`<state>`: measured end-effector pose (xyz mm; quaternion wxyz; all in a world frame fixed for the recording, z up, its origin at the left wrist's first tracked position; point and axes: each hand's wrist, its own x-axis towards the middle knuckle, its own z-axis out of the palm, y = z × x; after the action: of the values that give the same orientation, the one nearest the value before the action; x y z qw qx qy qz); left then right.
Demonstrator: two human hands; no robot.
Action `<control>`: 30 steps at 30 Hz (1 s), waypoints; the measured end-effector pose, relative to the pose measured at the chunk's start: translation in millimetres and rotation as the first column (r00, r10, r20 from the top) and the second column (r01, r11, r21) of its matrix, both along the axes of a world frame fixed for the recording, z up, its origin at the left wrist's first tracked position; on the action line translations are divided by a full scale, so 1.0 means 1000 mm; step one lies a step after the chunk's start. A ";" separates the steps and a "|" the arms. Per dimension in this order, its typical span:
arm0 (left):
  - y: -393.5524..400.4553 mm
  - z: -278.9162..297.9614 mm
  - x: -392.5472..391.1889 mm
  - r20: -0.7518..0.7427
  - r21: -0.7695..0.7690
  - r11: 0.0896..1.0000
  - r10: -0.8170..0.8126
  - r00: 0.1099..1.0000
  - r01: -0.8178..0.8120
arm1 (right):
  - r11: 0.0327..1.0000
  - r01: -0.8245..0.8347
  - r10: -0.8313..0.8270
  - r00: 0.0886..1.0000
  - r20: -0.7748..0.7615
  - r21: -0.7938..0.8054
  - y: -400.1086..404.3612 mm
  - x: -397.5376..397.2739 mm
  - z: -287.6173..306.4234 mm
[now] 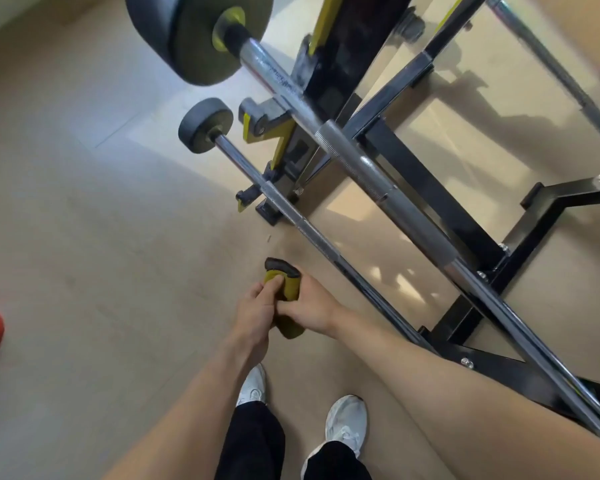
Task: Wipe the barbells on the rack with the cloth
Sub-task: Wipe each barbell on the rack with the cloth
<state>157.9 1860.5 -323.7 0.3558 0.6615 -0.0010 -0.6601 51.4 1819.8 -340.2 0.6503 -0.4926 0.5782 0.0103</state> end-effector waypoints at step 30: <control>-0.042 -0.110 0.027 0.198 0.188 0.978 -0.122 0.973 0.085 | 0.866 -0.395 0.210 0.843 -0.496 -0.305 -0.153 0.044 -0.109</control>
<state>185.3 1818.3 -433.2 0.2580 0.7553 -0.0138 -0.6023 95.7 1666.7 -449.4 0.3765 -0.6845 0.6143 0.1108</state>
